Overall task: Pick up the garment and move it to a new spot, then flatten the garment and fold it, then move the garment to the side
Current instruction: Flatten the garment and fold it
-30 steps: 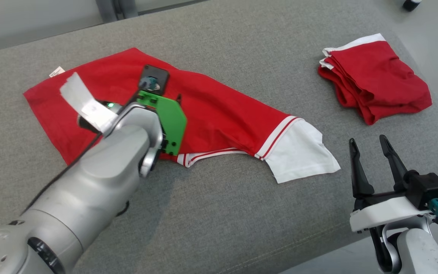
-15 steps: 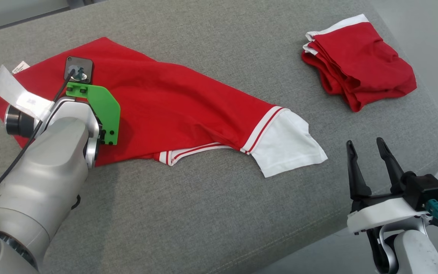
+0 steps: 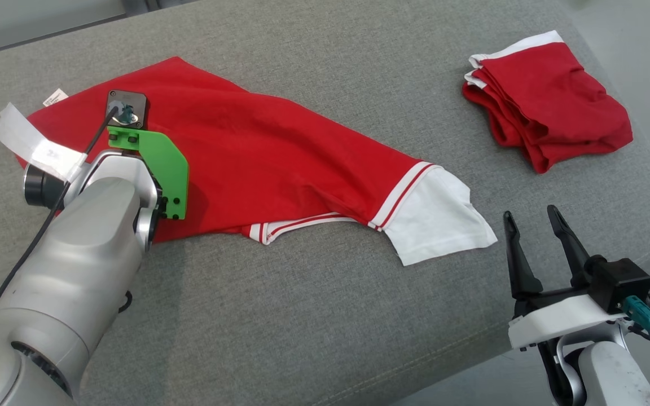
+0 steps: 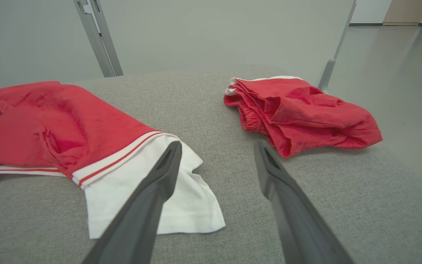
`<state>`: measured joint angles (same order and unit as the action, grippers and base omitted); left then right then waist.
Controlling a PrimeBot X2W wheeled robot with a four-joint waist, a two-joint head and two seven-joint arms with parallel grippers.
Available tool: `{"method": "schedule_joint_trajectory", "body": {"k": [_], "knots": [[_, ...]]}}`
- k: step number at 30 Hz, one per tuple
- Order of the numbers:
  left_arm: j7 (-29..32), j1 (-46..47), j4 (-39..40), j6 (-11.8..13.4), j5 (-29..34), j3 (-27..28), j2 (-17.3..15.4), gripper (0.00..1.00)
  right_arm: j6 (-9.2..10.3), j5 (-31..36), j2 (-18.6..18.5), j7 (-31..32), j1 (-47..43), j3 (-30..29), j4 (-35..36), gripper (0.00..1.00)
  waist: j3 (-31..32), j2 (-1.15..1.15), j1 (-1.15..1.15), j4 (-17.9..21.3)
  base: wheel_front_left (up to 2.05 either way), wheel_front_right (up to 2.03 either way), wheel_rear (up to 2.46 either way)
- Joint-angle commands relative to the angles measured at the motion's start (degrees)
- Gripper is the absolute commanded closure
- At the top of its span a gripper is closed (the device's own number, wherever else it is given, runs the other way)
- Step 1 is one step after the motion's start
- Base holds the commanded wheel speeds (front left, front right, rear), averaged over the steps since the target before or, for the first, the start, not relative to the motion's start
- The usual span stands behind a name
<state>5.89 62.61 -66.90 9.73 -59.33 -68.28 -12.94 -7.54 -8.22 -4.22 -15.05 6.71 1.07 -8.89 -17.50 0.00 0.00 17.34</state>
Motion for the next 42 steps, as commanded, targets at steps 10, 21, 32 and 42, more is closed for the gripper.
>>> {"method": "schedule_joint_trajectory", "body": {"k": [10,21,32,42], "knots": [[-1.63,0.9,-2.46,-0.69,-0.12,0.14,0.16,0.0,0.1,-0.07,-0.09,-0.17,0.29,-0.18,0.03,0.0,-0.47,0.0,0.0,0.8,0.0,0.0,0.0],[-1.73,2.83,-4.02,-1.74,-0.12,0.05,-0.47,0.0,0.1,-0.61,0.57,-0.17,0.59,1.12,-0.5,0.0,-1.94,0.0,0.0,2.53,0.0,0.0,0.0],[-2.23,1.68,-4.66,-4.09,-1.01,0.22,0.01,1.0,0.1,-0.27,0.57,-0.17,-0.04,0.64,-1.26,0.0,-1.24,0.0,0.0,2.09,0.0,0.0,0.0],[-9.59,0.0,-2.58,-6.52,-2.91,2.31,1.18,1.0,0.1,0.43,0.04,-0.17,-1.5,-0.33,-1.15,0.0,1.22,0.0,0.0,-0.46,0.0,0.0,0.0]]}}
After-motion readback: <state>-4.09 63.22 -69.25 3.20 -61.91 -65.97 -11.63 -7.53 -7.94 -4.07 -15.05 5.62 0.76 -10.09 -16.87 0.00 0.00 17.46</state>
